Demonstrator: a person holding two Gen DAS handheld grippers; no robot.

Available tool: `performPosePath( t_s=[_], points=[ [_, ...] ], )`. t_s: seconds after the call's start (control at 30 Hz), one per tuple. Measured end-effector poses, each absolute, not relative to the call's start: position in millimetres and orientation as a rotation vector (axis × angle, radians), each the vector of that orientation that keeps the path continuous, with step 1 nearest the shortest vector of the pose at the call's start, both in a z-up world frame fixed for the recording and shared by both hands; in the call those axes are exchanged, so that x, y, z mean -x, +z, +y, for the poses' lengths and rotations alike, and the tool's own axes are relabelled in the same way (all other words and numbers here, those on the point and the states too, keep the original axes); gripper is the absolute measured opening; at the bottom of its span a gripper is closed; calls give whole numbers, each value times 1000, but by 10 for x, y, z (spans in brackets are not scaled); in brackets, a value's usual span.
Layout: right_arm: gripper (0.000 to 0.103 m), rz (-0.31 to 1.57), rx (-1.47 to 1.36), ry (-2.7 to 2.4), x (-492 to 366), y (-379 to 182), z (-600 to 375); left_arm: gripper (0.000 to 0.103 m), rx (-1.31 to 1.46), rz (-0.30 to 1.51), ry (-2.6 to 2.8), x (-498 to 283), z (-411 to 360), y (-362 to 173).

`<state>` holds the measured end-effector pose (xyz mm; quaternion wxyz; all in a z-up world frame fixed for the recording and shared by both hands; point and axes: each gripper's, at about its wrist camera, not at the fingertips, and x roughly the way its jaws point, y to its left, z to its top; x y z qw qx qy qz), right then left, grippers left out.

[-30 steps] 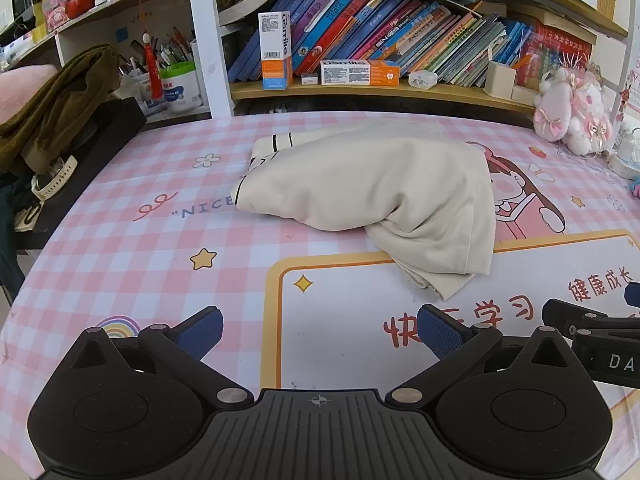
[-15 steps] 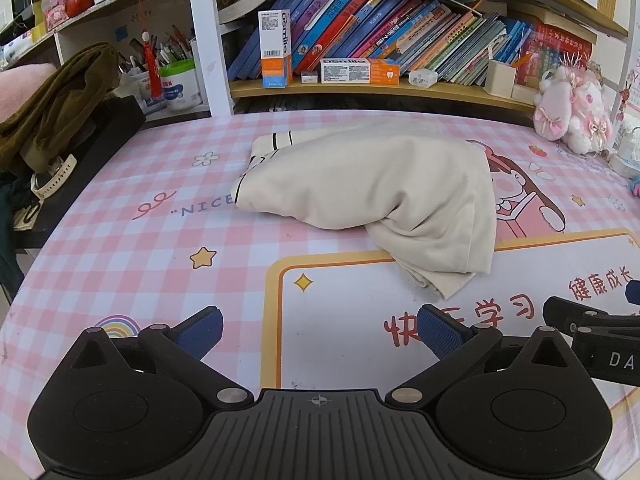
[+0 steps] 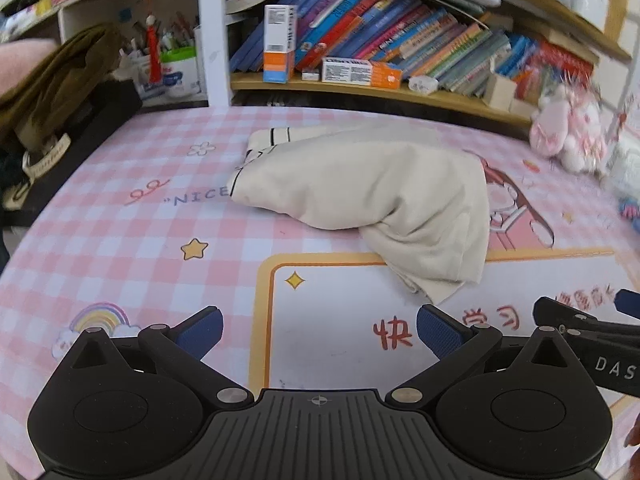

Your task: Fold clothes

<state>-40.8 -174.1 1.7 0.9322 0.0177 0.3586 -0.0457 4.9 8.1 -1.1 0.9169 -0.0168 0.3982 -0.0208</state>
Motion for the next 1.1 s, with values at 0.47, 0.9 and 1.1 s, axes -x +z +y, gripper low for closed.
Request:
performPosePath(
  t_s=[0.47, 0.9, 1.1],
  points=[
    [103, 612, -72, -44, 473, 47, -1670, 103, -95, 802, -84, -57, 31, -15],
    [103, 707, -46, -131, 473, 48, -1508, 103, -103, 786, -163, -93, 168, 23],
    [103, 682, -66, -147, 537, 103, -1489, 103, -132, 753, -226, -110, 163, 68]
  ],
)
